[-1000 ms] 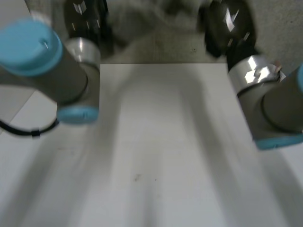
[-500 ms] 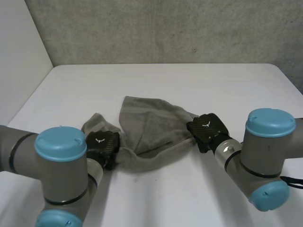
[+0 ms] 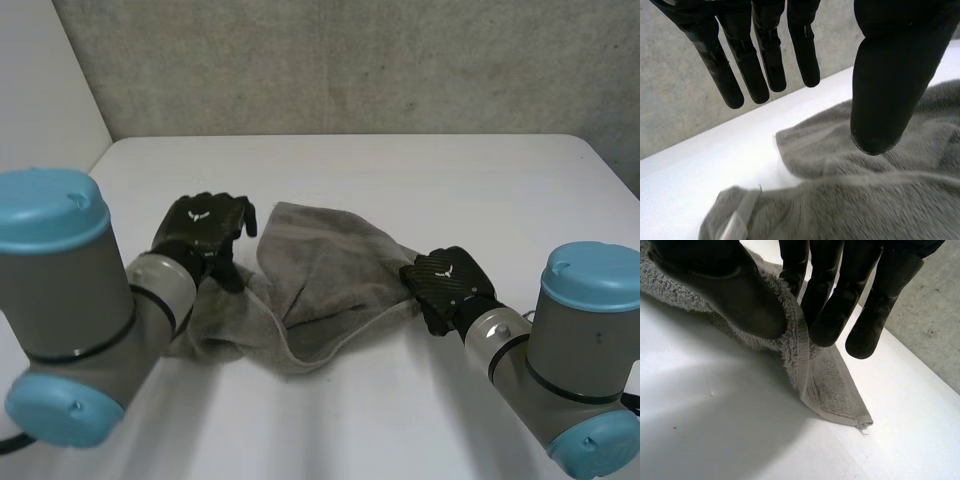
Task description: Fold the towel.
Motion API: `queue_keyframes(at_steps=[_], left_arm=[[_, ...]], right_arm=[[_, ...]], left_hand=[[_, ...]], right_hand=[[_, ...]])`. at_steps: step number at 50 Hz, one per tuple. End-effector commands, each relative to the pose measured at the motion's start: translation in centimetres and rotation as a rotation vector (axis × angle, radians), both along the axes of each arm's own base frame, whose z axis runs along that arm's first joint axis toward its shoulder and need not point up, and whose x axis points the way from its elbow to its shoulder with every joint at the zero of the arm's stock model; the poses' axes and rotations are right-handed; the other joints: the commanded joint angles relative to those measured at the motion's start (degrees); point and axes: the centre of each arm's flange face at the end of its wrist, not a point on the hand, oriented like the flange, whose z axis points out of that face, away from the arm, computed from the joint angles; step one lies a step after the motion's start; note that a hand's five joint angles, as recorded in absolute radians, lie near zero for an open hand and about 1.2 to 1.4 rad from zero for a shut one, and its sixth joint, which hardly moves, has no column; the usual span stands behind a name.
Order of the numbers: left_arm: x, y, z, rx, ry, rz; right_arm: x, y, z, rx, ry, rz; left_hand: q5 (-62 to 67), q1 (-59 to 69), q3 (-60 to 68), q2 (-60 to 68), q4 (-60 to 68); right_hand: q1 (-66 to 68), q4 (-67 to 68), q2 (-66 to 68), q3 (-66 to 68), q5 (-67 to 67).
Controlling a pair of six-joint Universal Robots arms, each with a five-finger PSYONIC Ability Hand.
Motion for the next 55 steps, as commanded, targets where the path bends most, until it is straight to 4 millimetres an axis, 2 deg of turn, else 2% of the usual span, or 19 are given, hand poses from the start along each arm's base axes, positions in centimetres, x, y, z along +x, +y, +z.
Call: queue_keyframes(at_steps=[1,5,10,16,38,44,45,46,50,52,53,55], left_arm=[[-0.7,-2.4,-0.6,0.023,0.041,-0.14],[-0.2,-3.5,-1.6,0.032,-0.003,-0.161],[0.5,-3.9,-2.7,0.021,-0.122,-0.184],[1.5,-4.2,-4.3,0.054,-0.235,-0.201],[2.0,-4.4,-6.9,0.132,-0.265,-0.2],[2.1,-4.3,-7.0,0.139,-0.269,-0.195],[2.1,-4.2,-7.1,0.144,-0.27,-0.195],[2.2,-4.0,-7.0,0.147,-0.269,-0.193],[2.4,-3.9,-6.4,0.134,-0.27,-0.178],[2.5,-3.9,-4.4,0.079,-0.254,-0.163],[2.5,-3.9,-4.4,0.078,-0.254,-0.163],[2.8,-3.9,-2.2,0.023,-0.223,-0.128]], right_arm=[[-0.1,-0.1,-0.8,0.02,0.01,-0.005],[-0.2,-0.1,-0.9,0.023,0.011,-0.005],[-0.2,-0.2,-1.0,0.025,0.01,-0.004],[-0.4,-0.5,-1.2,0.03,0.012,-0.013],[-0.4,-0.6,-1.5,0.034,0.016,-0.015],[-0.4,-0.7,-1.7,0.038,0.021,-0.014],[-0.4,-0.7,-1.7,0.037,0.022,-0.014],[-0.4,-0.7,-1.7,0.037,0.022,-0.014],[-0.4,-0.9,-1.7,0.034,0.022,-0.015],[-0.4,-0.9,-1.5,0.03,0.022,-0.014],[-0.4,-1.1,-1.3,0.022,0.021,-0.019],[-0.6,-1.6,-0.8,0.006,0.014,-0.03]], left_hand=[[5.58,5.16,5.42,5.45,5.39],[7.09,6.67,6.93,6.95,6.89],[14.14,13.72,13.98,14.0,13.94],[14.67,14.25,14.51,14.53,14.47],[13.32,12.9,13.16,13.19,13.13],[16.69,16.27,16.53,16.55,16.49],[26.18,25.76,26.02,26.04,25.98],[41.59,41.17,41.44,41.46,41.4],[44.25,43.83,44.09,44.11,44.06],[44.25,43.83,44.09,44.11,44.06],[44.25,43.83,44.09,44.11,44.06],[44.25,43.83,44.09,44.11,44.06]], right_hand=[[3.07,3.03,4.11,3.33,2.5],[3.07,3.03,4.11,3.33,2.5],[3.07,3.03,4.11,3.33,2.5],[3.07,3.03,4.11,3.33,2.5],[3.07,3.03,4.11,3.33,2.5],[3.07,3.03,4.11,3.33,2.5],[3.07,3.03,4.11,3.33,2.5],[3.07,3.03,4.11,3.33,2.5],[3.07,3.03,4.11,3.33,2.5],[3.07,3.03,4.11,3.33,2.5],[3.07,3.03,4.11,3.33,2.5],[3.07,3.03,4.11,3.33,2.5]])
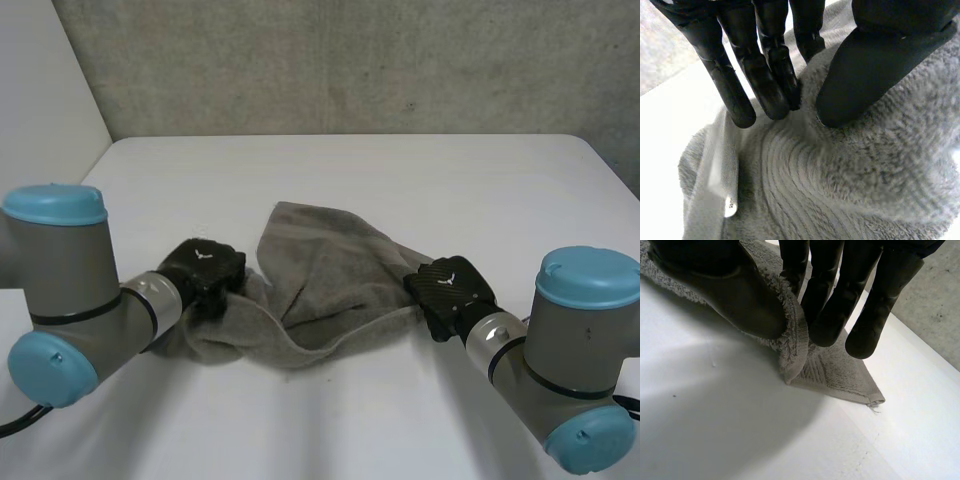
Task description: Fold the towel.
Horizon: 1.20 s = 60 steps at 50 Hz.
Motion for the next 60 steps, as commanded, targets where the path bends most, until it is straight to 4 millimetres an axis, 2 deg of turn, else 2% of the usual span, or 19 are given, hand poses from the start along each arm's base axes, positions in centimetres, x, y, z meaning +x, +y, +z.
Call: queue_keyframes(at_steps=[1,5,7,8,10,11,13,16,22,26,37,39,43,46,49,50,52,55,60], left_arm=[[0.5,0.0,4.0,-0.103,0.049,0.042],[0.8,0.2,7.1,-0.144,0.155,0.129],[1.1,0.4,8.7,-0.172,0.201,0.158],[1.3,0.8,10.5,-0.209,0.248,0.179],[1.5,1.4,12.3,-0.248,0.292,0.188],[1.6,1.9,13.9,-0.285,0.328,0.193],[1.9,2.6,15.7,-0.329,0.364,0.195],[3.1,5.0,20.9,-0.473,0.44,0.224],[4.4,6.4,23.9,-0.559,0.475,0.288],[4.5,6.7,22.9,-0.473,0.416,0.308],[2.3,2.5,13.0,-0.132,0.21,0.329],[1.1,-0.1,10.7,-0.09,0.18,0.331],[-0.1,-2.9,10.0,-0.115,0.189,0.337],[-1.5,-6.4,12.0,-0.25,0.271,0.337],[-2.8,-9.5,16.8,-0.473,0.427,0.322],[-2.8,-9.5,16.8,-0.474,0.428,0.322],[-3.3,-10.7,23.3,-0.752,0.623,0.295],[-2.9,-10.0,27.1,-0.889,0.777,0.277],[-1.4,-8.8,27.3,-0.858,0.839,0.369]], right_arm=[[-0.3,-1.1,1.4,-0.039,-0.009,-0.027],[-0.3,-1.6,4.0,-0.096,-0.041,-0.036],[-0.6,-1.4,8.9,-0.187,-0.087,-0.04],[-0.6,-1.4,8.9,-0.187,-0.087,-0.04],[-1.3,-1.3,13.7,-0.268,-0.123,-0.057],[-1.3,-1.3,13.7,-0.268,-0.123,-0.057],[-1.7,-0.4,18.6,-0.337,-0.164,-0.062],[-2.3,0.3,22.7,-0.371,-0.198,-0.073],[-2.8,1.9,27.8,-0.376,-0.2,-0.065],[-2.9,2.2,28.3,-0.327,-0.169,-0.059],[0.3,-2.3,17.9,-0.053,0.192,0.053],[0.8,-3.3,16.9,-0.047,0.195,0.056],[2.3,-5.7,15.8,-0.11,0.17,0.055],[3.7,-9.3,16.8,-0.293,0.098,0.006],[4.8,-13.4,21.8,-0.676,-0.069,-0.104],[4.8,-13.4,21.9,-0.678,-0.07,-0.104],[4.7,-14.2,26.2,-0.923,-0.195,-0.144],[4.5,-13.3,29.2,-1.032,-0.263,-0.139],[4.0,-11.7,30.6,-1.013,-0.315,-0.071]], left_hand=[[12.48,12.87,11.68,11.63,11.66],[12.48,12.87,11.68,11.63,11.66],[12.48,12.87,11.68,11.63,11.66],[12.48,12.87,11.68,11.63,11.66],[12.48,12.87,11.68,11.63,11.66],[12.48,12.87,11.68,11.63,11.66],[12.48,12.87,11.68,11.63,11.66],[12.48,12.87,11.68,11.63,11.66],[12.48,12.87,11.68,11.63,11.66],[12.48,12.87,11.68,11.63,11.66],[12.48,12.87,11.68,11.63,11.66],[12.48,12.87,11.68,11.63,11.66],[12.48,12.87,11.68,11.63,11.66],[12.48,12.87,11.68,11.63,11.66],[12.48,12.87,11.68,11.63,11.66],[12.48,12.87,11.68,11.63,11.66],[12.48,12.87,11.68,11.63,11.66],[12.48,12.87,11.68,11.63,11.66],[12.48,12.87,11.68,11.63,11.66]], right_hand=[[3.06,3.02,3.69,3.33,2.5],[3.06,3.02,3.69,3.33,2.5],[3.06,3.02,3.69,3.33,2.5],[3.06,3.02,3.69,3.33,2.5],[3.06,3.02,3.69,3.33,2.5],[3.06,3.02,3.69,3.33,2.5],[3.06,3.02,3.69,3.33,2.5],[3.06,3.02,3.69,3.33,2.5],[3.06,3.02,3.69,3.33,2.5],[3.06,3.02,3.69,3.33,2.5],[3.06,3.02,3.69,3.33,2.5],[3.06,3.02,3.69,3.33,2.5],[3.06,3.02,3.69,3.33,2.5],[3.06,3.02,3.69,3.33,2.5],[3.06,3.02,3.69,3.33,2.5],[3.06,3.02,3.69,3.33,2.5],[3.06,3.02,3.69,3.33,2.5],[3.06,3.02,3.69,3.33,2.5],[3.06,3.02,3.69,3.33,2.5]])
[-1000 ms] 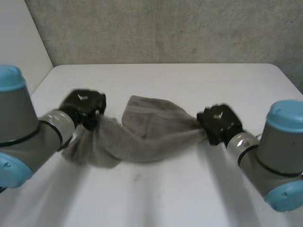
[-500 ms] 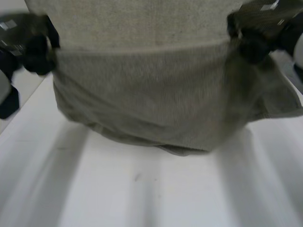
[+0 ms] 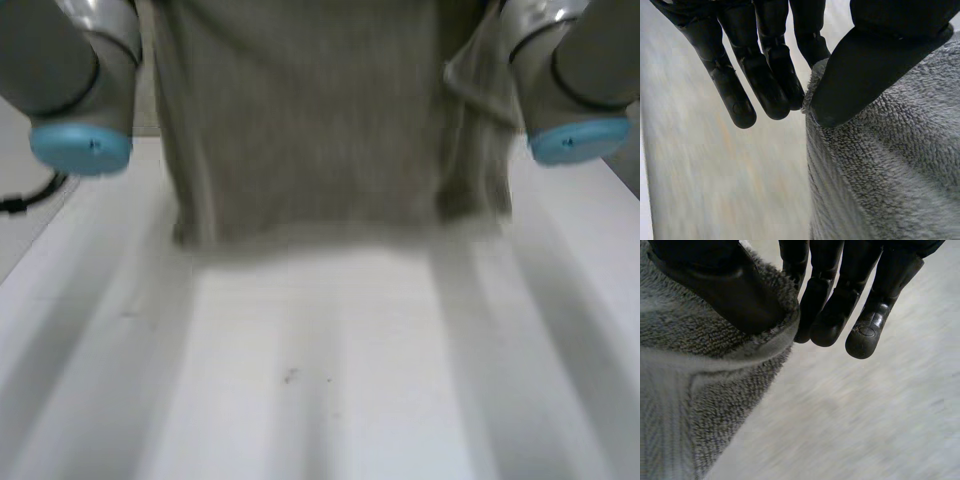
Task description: Fold the towel.
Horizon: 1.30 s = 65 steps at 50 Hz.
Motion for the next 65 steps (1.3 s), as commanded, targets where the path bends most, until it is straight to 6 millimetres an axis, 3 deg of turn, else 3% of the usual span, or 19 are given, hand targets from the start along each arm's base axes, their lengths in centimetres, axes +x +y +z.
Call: queue_keyframes(at_steps=[1,5,7,8,9,10,12,13,14,15,17,18,20,23,25,31,35,41,65], left_arm=[[2.0,1.8,1.2,-0.008,0.142,0.052],[2.6,2.4,-2.0,0.099,0.101,0.073],[2.8,2.8,-4.2,0.163,0.068,0.076],[3.1,3.6,-7.3,0.248,0.02,0.084],[3.1,3.6,-7.3,0.249,0.02,0.084],[3.4,4.4,-9.7,0.317,-0.012,0.088],[3.7,5.0,-11.8,0.38,-0.041,0.092],[3.8,5.7,-14.0,0.443,-0.071,0.094],[4.0,6.3,-15.8,0.496,-0.096,0.096],[4.0,6.3,-15.8,0.496,-0.096,0.096],[4.5,7.7,-19.3,0.597,-0.145,0.101],[4.5,7.7,-19.3,0.597,-0.145,0.101],[4.7,8.1,-20.9,0.643,-0.167,0.104],[5.0,8.8,-23.6,0.71,-0.201,0.11],[5.2,9.2,-24.7,0.743,-0.217,0.112],[5.5,9.3,-24.3,0.739,-0.21,0.118],[5.6,9.5,-21.8,0.678,-0.177,0.114],[5.5,10.2,-19.7,0.621,-0.155,0.097],[4.5,10.5,-14.9,0.513,-0.116,0.063]], right_arm=[[-0.8,2.1,2.2,-0.02,-0.019,0.114],[-1.0,2.2,-0.8,0.112,0.061,0.162],[-0.9,2.8,-4.8,0.292,0.152,0.219],[-0.9,2.8,-4.9,0.293,0.153,0.219],[-1.0,3.0,-6.7,0.376,0.185,0.234],[-1.0,3.0,-6.7,0.376,0.186,0.234],[-1.9,3.1,-11.6,0.56,0.261,0.228],[-1.9,3.1,-11.6,0.561,0.262,0.228],[-2.3,3.2,-14.5,0.645,0.302,0.225],[-2.3,3.2,-14.5,0.646,0.303,0.225],[-3.0,3.7,-19.1,0.764,0.358,0.216],[-3.0,3.7,-19.1,0.764,0.358,0.216],[-3.3,4.4,-23.5,0.854,0.385,0.224],[-3.4,4.9,-26.8,0.893,0.386,0.229],[-3.5,5.1,-27.7,0.894,0.382,0.229],[-3.7,5.2,-28.4,0.887,0.329,0.215],[-4.2,5.2,-27.2,0.94,0.177,0.19],[-6.0,4.3,-27.5,1.022,-0.001,0.096],[-6.6,2.7,-28.7,1.113,-0.186,0.074]], left_hand=[[11.05,11.46,10.27,10.23,10.23],[11.05,11.46,10.27,10.23,10.23],[11.05,11.46,10.27,10.23,10.23],[11.05,11.46,10.27,10.23,10.23],[11.05,11.46,10.27,10.23,10.23],[11.05,11.46,10.27,10.23,10.23],[11.05,11.46,10.27,10.23,10.23],[11.05,11.46,10.27,10.23,10.23],[11.05,11.46,10.27,10.23,10.23],[11.05,11.46,10.27,10.23,10.23],[11.05,11.46,10.27,10.23,10.23],[11.05,11.46,10.27,10.23,10.23],[11.05,11.46,10.27,10.23,10.23],[11.05,11.46,10.27,10.23,10.23],[11.05,11.46,10.27,10.23,10.23],[11.05,11.46,10.27,10.23,10.23],[11.05,11.46,10.27,10.23,10.23],[11.05,11.46,10.27,10.23,10.23],[11.05,11.46,10.27,10.23,10.23]], right_hand=[[2.87,3.02,3.48,3.14,2.47],[2.87,3.02,3.48,3.14,2.47],[2.87,3.02,3.48,3.14,2.47],[2.87,3.02,3.48,3.14,2.47],[2.87,3.02,3.48,3.14,2.47],[2.87,3.02,3.48,3.14,2.47],[2.87,3.02,3.48,3.14,2.47],[2.87,3.02,3.48,3.14,2.47],[2.87,3.02,3.48,3.14,2.47],[2.87,3.02,3.48,3.14,2.47],[2.87,3.02,3.48,3.14,2.47],[2.87,3.02,3.48,3.14,2.47],[2.87,3.02,3.48,3.14,2.47],[2.87,3.02,3.48,3.14,2.47],[2.87,3.02,3.48,3.14,2.47],[1.75,1.9,2.36,2.02,1.36],[-32.41,-32.27,-31.8,-32.14,-32.81],[-46.67,-46.52,-46.06,-46.4,-47.07],[-52.08,-51.93,-51.46,-51.81,-52.47]])
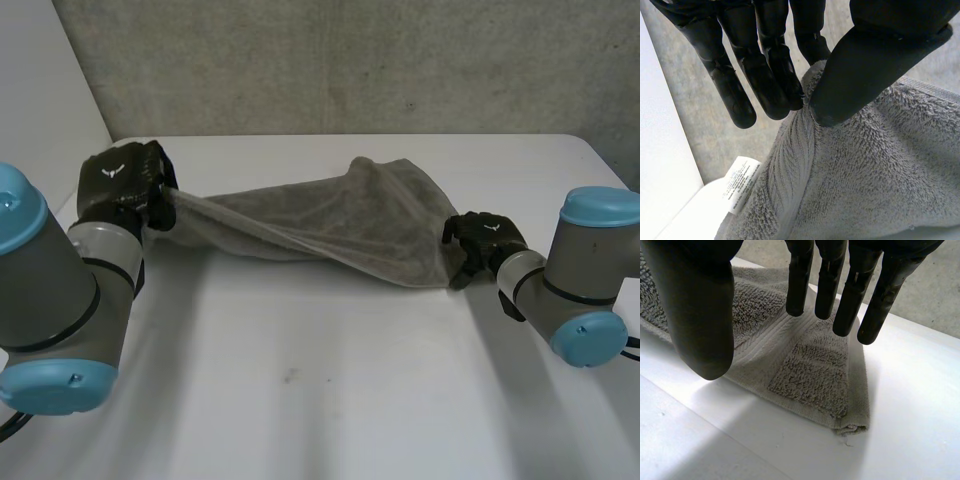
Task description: Fold the towel.
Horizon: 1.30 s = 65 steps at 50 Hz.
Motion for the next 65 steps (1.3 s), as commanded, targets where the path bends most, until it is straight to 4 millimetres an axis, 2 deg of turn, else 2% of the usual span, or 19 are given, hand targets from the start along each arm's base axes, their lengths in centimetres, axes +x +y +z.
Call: queue_keyframes(at_steps=[1,5,13,18,25,33,39,45,52,65], left_arm=[[-0.3,-0.3,1.6,-0.028,0.007,-0.003],[-1.0,-0.1,2.9,-0.032,0.009,-0.025],[-1.4,-0.2,4.8,-0.041,0.015,-0.034],[-1.8,-0.1,5.9,-0.058,0.029,-0.043],[-1.9,0.0,7.1,-0.07,0.043,-0.045],[-2.0,-0.2,7.8,-0.086,0.056,-0.044],[-1.9,-0.2,8.0,-0.085,0.085,-0.044],[-1.9,-0.3,7.7,-0.074,0.085,-0.041],[-1.5,-0.5,7.2,-0.06,0.077,-0.03],[-1.3,-0.5,6.0,-0.025,0.063,-0.025]], right_arm=[[0.4,0.6,0.2,0.037,-0.033,-0.002],[0.8,1.7,0.5,0.086,-0.051,0.004],[2.1,3.2,1.4,0.117,-0.152,-0.003],[2.9,2.9,1.5,0.097,-0.231,-0.034],[4.2,2.1,-0.3,0.061,-0.221,-0.072],[4.2,1.0,-1.8,0.044,-0.175,-0.115],[4.2,0.9,-2.2,0.04,-0.157,-0.111],[4.2,0.8,-2.4,0.031,-0.137,-0.104],[3.8,0.5,-2.2,0.004,-0.079,-0.094],[2.0,-1.3,-1.3,-0.025,-0.078,-0.139]], left_hand=[[10.8,11.26,10.26,10.21,10.23],[10.8,11.26,10.26,10.21,10.23],[10.8,11.26,10.26,10.21,10.23],[10.8,11.26,10.26,10.21,10.23],[10.8,11.26,10.26,10.21,10.23],[10.8,11.26,10.26,10.21,10.23],[10.8,11.26,10.26,10.21,10.23],[10.8,11.26,10.26,10.21,10.23],[10.8,11.26,10.26,10.21,10.23],[10.8,11.26,10.26,10.21,10.23]], right_hand=[[-9.9,-10.79,-11.02,-10.27,-8.32],[-20.96,-21.85,-22.08,-21.33,-19.38],[-20.96,-21.85,-22.08,-21.33,-19.38],[-20.96,-21.85,-22.08,-21.33,-19.38],[-20.71,-21.61,-21.83,-21.08,-19.14],[-19.87,-20.76,-20.99,-20.23,-18.29],[-18.02,-18.91,-19.13,-18.38,-16.44],[-2.41,-3.3,-3.53,-2.78,-0.83],[4.17,3.28,3.05,3.8,5.75],[7.05,6.15,5.93,6.68,8.62]])
